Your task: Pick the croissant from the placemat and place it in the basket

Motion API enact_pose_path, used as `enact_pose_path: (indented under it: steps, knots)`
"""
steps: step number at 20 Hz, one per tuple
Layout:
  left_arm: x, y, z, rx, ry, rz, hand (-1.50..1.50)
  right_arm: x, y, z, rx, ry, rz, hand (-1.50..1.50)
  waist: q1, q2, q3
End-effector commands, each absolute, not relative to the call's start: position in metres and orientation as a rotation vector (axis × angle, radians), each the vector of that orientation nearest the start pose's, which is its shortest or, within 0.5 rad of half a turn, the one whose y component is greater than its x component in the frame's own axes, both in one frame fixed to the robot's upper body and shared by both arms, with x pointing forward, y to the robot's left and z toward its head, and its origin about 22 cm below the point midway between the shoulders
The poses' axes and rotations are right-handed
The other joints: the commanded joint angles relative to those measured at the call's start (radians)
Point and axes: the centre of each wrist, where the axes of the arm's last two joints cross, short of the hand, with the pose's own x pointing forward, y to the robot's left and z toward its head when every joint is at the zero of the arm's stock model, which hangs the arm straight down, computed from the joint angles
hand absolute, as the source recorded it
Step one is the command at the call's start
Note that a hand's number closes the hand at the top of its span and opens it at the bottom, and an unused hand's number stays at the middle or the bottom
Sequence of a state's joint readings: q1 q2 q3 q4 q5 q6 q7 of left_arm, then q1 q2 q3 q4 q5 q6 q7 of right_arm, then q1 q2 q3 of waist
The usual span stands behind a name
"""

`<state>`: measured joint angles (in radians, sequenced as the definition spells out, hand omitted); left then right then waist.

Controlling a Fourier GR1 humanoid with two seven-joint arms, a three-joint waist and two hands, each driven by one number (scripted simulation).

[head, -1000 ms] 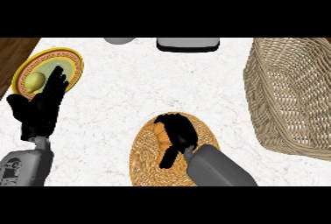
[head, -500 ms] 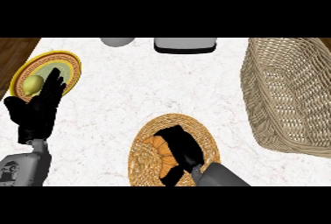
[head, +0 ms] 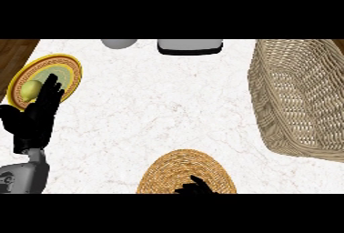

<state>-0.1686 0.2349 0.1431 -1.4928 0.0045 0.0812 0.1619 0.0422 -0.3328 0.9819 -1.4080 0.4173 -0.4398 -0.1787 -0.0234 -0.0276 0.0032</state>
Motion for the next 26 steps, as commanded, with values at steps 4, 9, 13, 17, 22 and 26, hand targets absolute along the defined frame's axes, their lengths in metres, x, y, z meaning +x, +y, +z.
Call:
enact_pose_path:
  steps: [4,9,13,17,22,26]
  knots:
    - [0.279,0.304,0.042,0.317,-1.495,0.004,0.00,0.052,-0.191,-0.052,0.121,-1.731,0.795,1.50,-0.001,0.025,-0.002]
    - [0.280,0.298,0.041,0.304,-1.512,-0.027,0.00,0.049,-0.209,0.026,0.066,-1.812,0.738,1.50,0.004,0.025,-0.005]
    - [0.275,0.314,0.052,0.293,-1.498,-0.033,0.00,0.048,-0.220,0.072,-0.041,-1.829,0.703,1.50,0.008,0.024,-0.005]
    - [0.278,0.297,0.043,0.299,-1.503,-0.019,0.00,0.061,-0.218,0.120,-0.066,-1.836,0.612,1.50,0.014,0.027,-0.005]
    - [0.288,0.292,0.042,0.305,-1.514,-0.025,0.00,0.094,-0.218,0.140,-0.084,-1.841,0.439,1.50,0.028,0.031,-0.004]
    - [0.272,0.283,0.056,0.265,-1.531,-0.026,0.00,0.109,-0.222,0.169,-0.188,-1.828,0.399,1.50,0.038,0.028,-0.004]
